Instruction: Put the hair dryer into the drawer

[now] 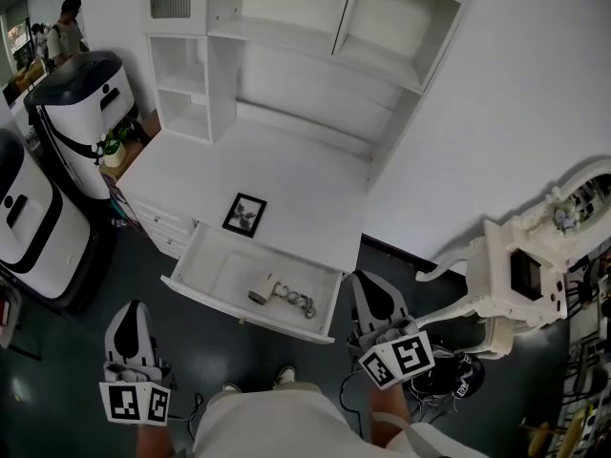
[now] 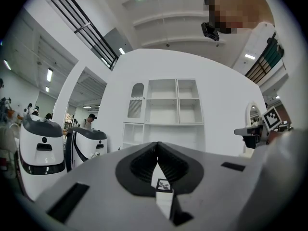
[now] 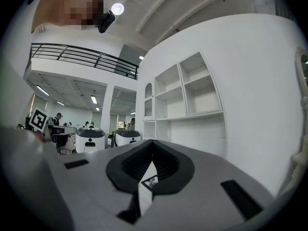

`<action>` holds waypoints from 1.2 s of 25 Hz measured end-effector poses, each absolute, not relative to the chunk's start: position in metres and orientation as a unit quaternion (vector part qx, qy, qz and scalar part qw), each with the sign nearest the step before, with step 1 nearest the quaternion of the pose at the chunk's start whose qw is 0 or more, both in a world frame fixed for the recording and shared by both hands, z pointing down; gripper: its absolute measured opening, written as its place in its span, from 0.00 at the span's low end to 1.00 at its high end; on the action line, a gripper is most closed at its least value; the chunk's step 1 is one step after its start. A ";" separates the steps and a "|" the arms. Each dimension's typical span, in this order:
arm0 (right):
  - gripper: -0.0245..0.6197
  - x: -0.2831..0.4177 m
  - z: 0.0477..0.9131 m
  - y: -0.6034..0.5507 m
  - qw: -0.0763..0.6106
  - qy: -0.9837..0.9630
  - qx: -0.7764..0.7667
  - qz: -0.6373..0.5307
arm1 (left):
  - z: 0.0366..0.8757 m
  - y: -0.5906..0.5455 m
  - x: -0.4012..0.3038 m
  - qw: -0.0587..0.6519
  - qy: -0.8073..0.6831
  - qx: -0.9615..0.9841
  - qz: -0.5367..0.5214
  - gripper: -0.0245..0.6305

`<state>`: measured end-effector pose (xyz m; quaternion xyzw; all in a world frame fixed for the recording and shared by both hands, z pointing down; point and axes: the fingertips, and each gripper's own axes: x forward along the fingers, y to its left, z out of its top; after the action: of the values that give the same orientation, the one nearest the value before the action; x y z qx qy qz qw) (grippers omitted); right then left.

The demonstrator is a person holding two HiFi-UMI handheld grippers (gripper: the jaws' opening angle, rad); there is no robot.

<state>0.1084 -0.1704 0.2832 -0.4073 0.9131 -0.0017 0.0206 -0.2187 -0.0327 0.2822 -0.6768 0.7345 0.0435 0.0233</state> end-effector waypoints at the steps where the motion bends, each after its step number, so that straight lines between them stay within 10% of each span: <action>1: 0.05 0.109 0.284 -0.169 0.018 0.913 -0.408 -0.002 | 0.283 -0.032 -0.217 0.022 0.734 -0.677 0.044 0.06; 30: 0.05 0.112 0.288 -0.144 0.016 0.908 -0.418 0.014 | 0.285 -0.027 -0.192 0.020 0.718 -0.694 0.044 0.06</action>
<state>0.1120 -0.1440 0.2878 -0.4182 0.9081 0.0139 0.0160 -0.1925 -0.0269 0.2853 -0.6944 0.7180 0.0445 0.0201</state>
